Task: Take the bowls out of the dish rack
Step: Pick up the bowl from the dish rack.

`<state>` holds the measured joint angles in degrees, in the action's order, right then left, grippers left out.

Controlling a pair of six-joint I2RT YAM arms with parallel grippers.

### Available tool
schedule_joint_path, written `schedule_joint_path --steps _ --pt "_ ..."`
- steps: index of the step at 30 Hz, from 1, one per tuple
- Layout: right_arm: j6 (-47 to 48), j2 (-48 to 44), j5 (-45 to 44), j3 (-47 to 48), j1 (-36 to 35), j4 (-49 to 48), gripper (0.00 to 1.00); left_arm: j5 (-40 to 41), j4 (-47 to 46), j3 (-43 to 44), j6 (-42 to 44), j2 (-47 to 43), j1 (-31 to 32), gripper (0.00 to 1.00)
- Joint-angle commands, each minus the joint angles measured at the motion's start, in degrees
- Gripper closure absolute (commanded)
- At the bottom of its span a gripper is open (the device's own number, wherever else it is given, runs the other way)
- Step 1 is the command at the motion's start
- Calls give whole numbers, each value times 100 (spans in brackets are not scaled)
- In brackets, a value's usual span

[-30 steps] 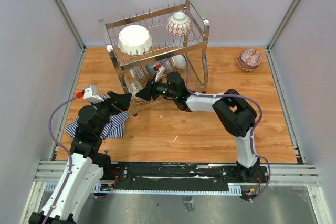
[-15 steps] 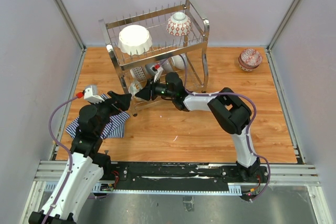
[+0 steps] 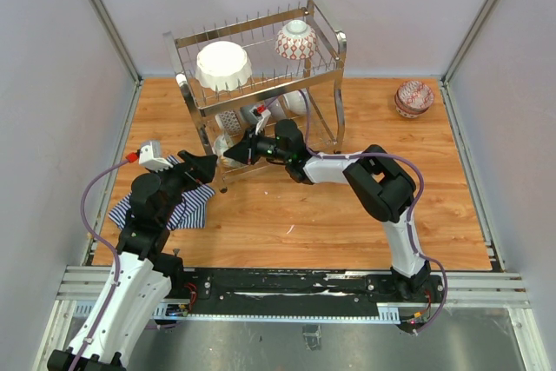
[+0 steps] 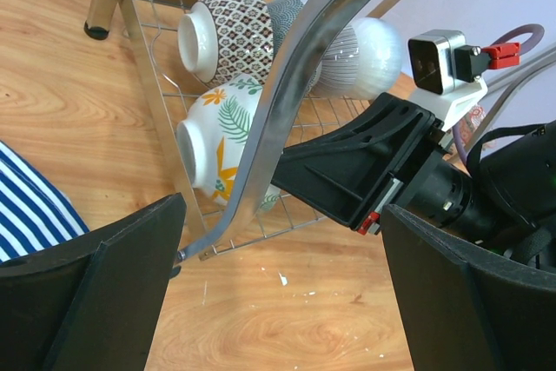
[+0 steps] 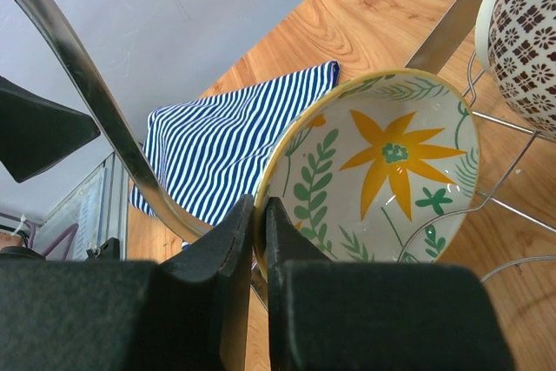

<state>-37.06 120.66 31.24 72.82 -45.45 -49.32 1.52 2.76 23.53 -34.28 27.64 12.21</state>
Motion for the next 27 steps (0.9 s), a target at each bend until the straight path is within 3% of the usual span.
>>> schedule_joint_path --steps 1,10,27 --pt "-37 -196 56 14 -9 -386 99 94 -49 5 97 -12 28 0" --pt "-558 -499 17 -122 78 -925 99 103 46 74 88 -72 32 0" --pt "-1289 -234 10 99 82 -1402 99 111 132 140 93 -115 34 0"
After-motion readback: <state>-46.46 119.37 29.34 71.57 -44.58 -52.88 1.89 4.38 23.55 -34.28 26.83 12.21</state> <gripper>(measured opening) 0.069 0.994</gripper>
